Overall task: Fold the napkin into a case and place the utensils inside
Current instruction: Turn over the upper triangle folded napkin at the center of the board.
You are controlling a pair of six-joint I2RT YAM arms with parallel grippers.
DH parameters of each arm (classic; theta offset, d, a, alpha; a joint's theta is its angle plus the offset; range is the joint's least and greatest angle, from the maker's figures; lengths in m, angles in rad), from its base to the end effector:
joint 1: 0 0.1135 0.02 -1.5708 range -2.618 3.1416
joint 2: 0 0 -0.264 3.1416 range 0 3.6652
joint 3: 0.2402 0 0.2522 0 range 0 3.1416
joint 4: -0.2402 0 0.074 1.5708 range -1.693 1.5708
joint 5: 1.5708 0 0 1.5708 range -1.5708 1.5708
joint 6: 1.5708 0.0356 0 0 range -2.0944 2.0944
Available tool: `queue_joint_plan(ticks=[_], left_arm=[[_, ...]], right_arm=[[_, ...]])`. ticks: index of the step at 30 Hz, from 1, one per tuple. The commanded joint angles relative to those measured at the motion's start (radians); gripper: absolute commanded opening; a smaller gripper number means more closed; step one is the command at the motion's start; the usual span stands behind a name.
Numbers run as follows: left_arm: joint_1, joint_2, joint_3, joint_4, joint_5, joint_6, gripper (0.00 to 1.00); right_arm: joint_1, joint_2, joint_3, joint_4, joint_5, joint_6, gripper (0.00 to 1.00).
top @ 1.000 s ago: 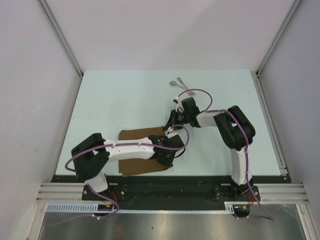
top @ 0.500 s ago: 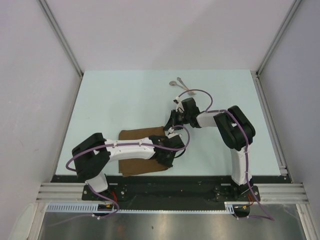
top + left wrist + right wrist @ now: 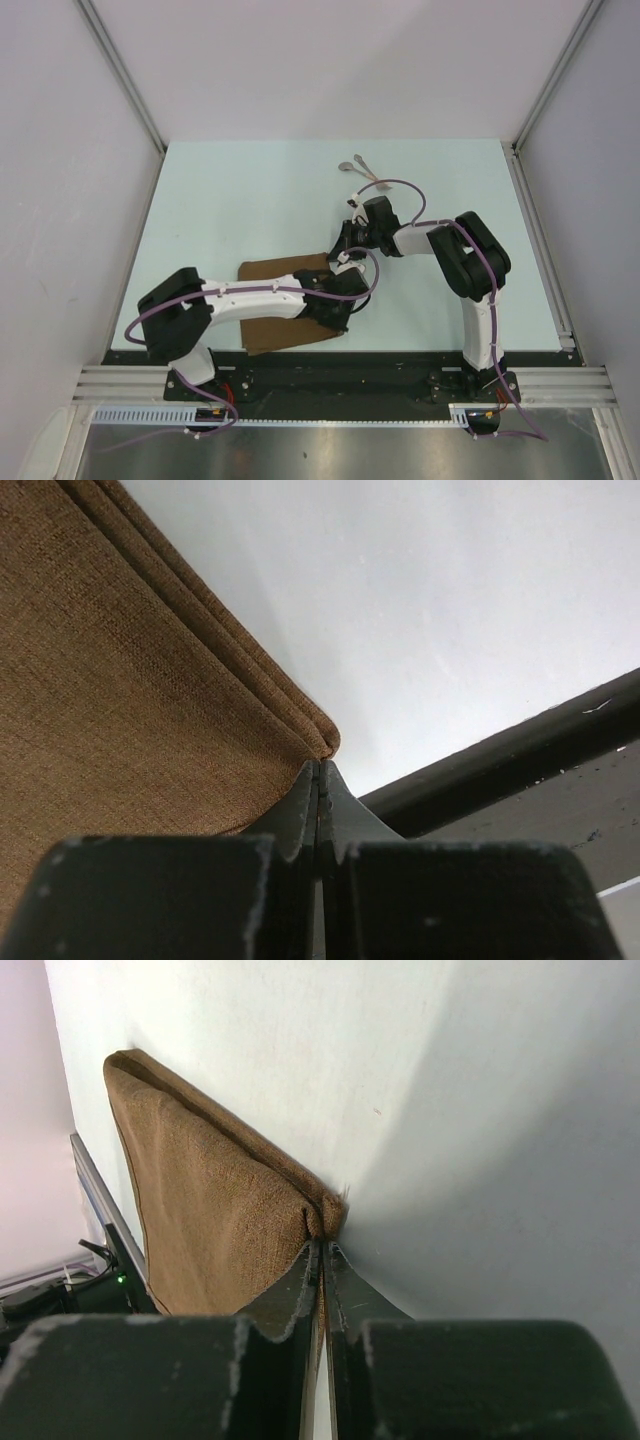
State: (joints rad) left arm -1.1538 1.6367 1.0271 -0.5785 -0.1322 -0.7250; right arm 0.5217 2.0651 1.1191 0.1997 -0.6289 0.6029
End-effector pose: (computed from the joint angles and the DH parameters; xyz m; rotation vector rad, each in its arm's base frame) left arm 0.1312 -0.2846 0.1845 0.5591 2.7357 -0.3275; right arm 0.3473 0.2238 0.1125 -0.2511 2.4861 1.2575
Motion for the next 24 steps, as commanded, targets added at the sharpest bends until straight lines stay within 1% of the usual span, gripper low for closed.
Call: queue_joint_plan(ticks=[1, 4, 5, 7, 8, 9, 11, 12, 14, 15, 16, 17, 18, 19, 20, 21, 22, 23, 24], left_arm=[[-0.004, -0.002, 0.037, 0.042, 0.016, -0.011, 0.0], [-0.006, 0.026, 0.039, 0.055, 0.036, -0.007, 0.01], [-0.006, 0.053, 0.045, 0.039, 0.033, -0.002, 0.02], [-0.006, 0.061, 0.053, 0.037, 0.029, -0.002, 0.07], [-0.006, 0.049, 0.048, 0.045, 0.028, -0.002, 0.1], [-0.006, 0.042, 0.048, 0.04, 0.022, 0.001, 0.22], [-0.004, 0.006, 0.056, 0.025, -0.018, 0.012, 0.31], [-0.001, -0.041, 0.065, 0.002, -0.035, 0.015, 0.38], [0.022, -0.098, 0.071, -0.003, -0.032, 0.03, 0.46], [0.035, -0.176, 0.067, -0.001, -0.032, 0.032, 0.47], [0.055, -0.208, 0.061, 0.0, -0.027, 0.032, 0.47], [0.118, -0.247, 0.051, 0.005, 0.008, 0.033, 0.47], [0.159, -0.308, 0.021, 0.025, 0.031, 0.036, 0.46], [0.207, -0.337, 0.001, 0.038, 0.06, 0.041, 0.45], [0.309, -0.357, -0.042, 0.055, 0.104, 0.059, 0.42], [0.368, -0.373, -0.057, 0.069, 0.127, 0.067, 0.39], [0.428, -0.385, -0.07, 0.1, 0.178, 0.075, 0.37], [0.539, -0.383, -0.084, 0.123, 0.204, 0.094, 0.32], [0.592, -0.374, -0.102, 0.14, 0.257, 0.098, 0.29]], right_arm=[[0.006, 0.012, -0.01, 0.01, -0.012, 0.006, 0.07], [0.006, 0.012, -0.013, 0.01, -0.015, 0.006, 0.07], [0.003, 0.01, -0.015, 0.009, -0.017, 0.006, 0.07], [0.0, 0.003, -0.022, 0.009, -0.015, 0.005, 0.07], [0.0, 0.001, -0.025, 0.007, -0.017, 0.003, 0.07], [-0.005, -0.005, -0.028, 0.006, -0.018, 0.003, 0.07], [-0.014, -0.02, -0.047, -0.002, -0.022, 0.006, 0.07], [-0.023, -0.029, -0.056, -0.003, -0.025, 0.005, 0.07], [-0.035, -0.066, -0.087, -0.011, -0.023, -0.005, 0.08], [-0.04, -0.078, -0.094, -0.043, -0.023, -0.012, 0.09], [-0.045, -0.112, -0.1, -0.063, -0.019, -0.023, 0.09], [-0.045, -0.132, -0.114, -0.083, -0.009, -0.049, 0.12], [-0.043, -0.155, -0.12, -0.127, -0.002, -0.063, 0.14], [-0.037, -0.177, -0.125, -0.153, 0.026, -0.081, 0.16], [-0.028, -0.227, -0.14, -0.178, 0.041, -0.104, 0.21], [-0.02, -0.252, -0.146, -0.233, 0.057, -0.12, 0.24], [-0.011, -0.276, -0.156, -0.252, 0.078, -0.132, 0.27], [0.012, -0.324, -0.159, -0.276, 0.093, -0.144, 0.31], [0.026, -0.344, -0.16, -0.331, 0.115, -0.159, 0.32]])
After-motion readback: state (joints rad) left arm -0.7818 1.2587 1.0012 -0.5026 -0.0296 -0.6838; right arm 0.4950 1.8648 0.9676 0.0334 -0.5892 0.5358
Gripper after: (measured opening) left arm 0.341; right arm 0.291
